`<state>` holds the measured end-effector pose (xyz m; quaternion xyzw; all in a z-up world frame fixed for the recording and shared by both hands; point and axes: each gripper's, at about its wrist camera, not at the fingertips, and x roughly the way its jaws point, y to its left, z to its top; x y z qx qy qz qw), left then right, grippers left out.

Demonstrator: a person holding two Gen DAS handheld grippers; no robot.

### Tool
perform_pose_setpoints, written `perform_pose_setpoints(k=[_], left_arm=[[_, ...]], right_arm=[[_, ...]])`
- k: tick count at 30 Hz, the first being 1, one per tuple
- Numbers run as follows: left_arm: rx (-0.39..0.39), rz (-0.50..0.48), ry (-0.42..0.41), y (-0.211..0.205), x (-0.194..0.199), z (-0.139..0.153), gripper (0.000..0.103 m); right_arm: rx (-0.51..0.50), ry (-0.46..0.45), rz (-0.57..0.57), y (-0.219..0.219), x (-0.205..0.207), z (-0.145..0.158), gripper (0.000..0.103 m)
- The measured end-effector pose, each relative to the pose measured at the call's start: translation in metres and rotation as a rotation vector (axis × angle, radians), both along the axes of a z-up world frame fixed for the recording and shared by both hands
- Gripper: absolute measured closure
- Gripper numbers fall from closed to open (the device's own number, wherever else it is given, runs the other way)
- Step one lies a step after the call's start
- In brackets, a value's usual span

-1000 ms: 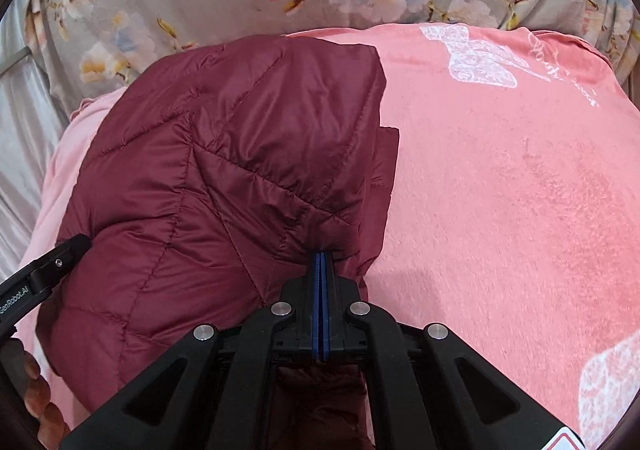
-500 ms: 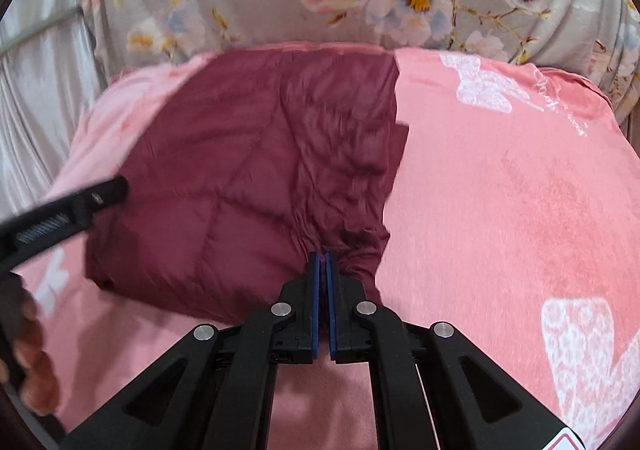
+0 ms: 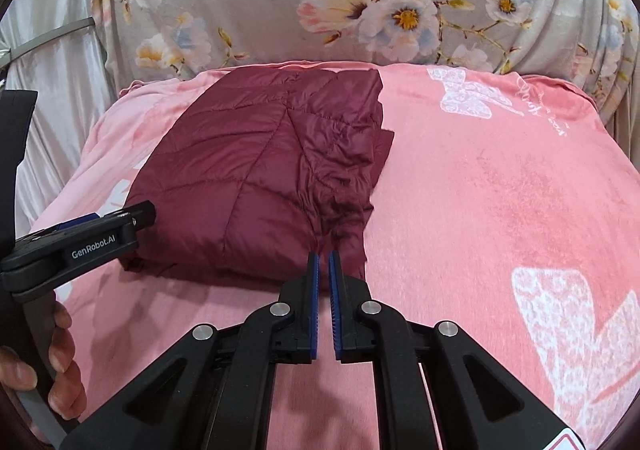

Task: Fold large clothes

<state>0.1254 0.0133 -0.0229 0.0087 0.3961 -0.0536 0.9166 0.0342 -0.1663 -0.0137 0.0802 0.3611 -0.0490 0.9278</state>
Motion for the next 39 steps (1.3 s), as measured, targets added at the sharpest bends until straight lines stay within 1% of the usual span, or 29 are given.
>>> perform_pose_setpoints(k=[4,5,6,7,9,12,13,15,17,19,20,23,30,39], left_arm=[[0.000,0.004,-0.014,0.001,-0.015,0.001,0.026],[-0.002,0.008,-0.014,0.001,-0.019,0.001,0.026],[-0.001,0.012,-0.019,0.002,-0.024,0.000,0.026],[0.001,0.015,-0.023,0.002,-0.028,0.000,0.026],[0.010,0.018,-0.035,0.001,-0.037,-0.004,0.025],[0.040,0.023,-0.059,0.000,-0.047,-0.011,0.022],[0.047,0.023,-0.062,0.000,-0.051,-0.015,0.020],[0.049,0.020,-0.065,0.000,-0.057,-0.024,0.020],[0.055,0.019,-0.066,-0.002,-0.061,-0.034,0.020],[0.062,0.015,-0.061,-0.003,-0.063,-0.042,0.020],[0.064,0.013,-0.058,-0.003,-0.063,-0.043,0.020],[0.052,0.017,-0.083,-0.002,-0.065,-0.040,0.020],[0.039,0.040,-0.084,0.003,-0.065,-0.041,0.020],[0.053,0.038,-0.104,0.001,-0.069,-0.040,0.020]], right_arm=[[0.009,0.012,-0.012,-0.001,-0.014,-0.007,0.095],[0.009,0.016,-0.019,-0.002,-0.017,-0.009,0.093],[0.007,0.016,-0.025,-0.003,-0.018,-0.010,0.086],[0.005,0.012,-0.033,-0.003,-0.021,-0.011,0.080],[-0.007,-0.010,-0.053,-0.005,-0.028,-0.013,0.061],[-0.033,-0.017,-0.074,-0.006,-0.034,-0.019,0.053],[-0.040,-0.016,-0.076,-0.005,-0.036,-0.021,0.052],[-0.057,-0.005,-0.080,-0.003,-0.038,-0.028,0.051],[-0.060,-0.006,-0.085,-0.003,-0.039,-0.028,0.050],[-0.065,-0.013,-0.089,-0.004,-0.040,-0.028,0.047],[-0.071,-0.009,-0.092,-0.003,-0.040,-0.029,0.047],[-0.083,-0.005,-0.090,-0.001,-0.039,-0.030,0.047],[-0.110,-0.001,-0.085,0.003,-0.040,-0.031,0.047],[-0.127,-0.012,-0.085,0.005,-0.040,-0.029,0.046]])
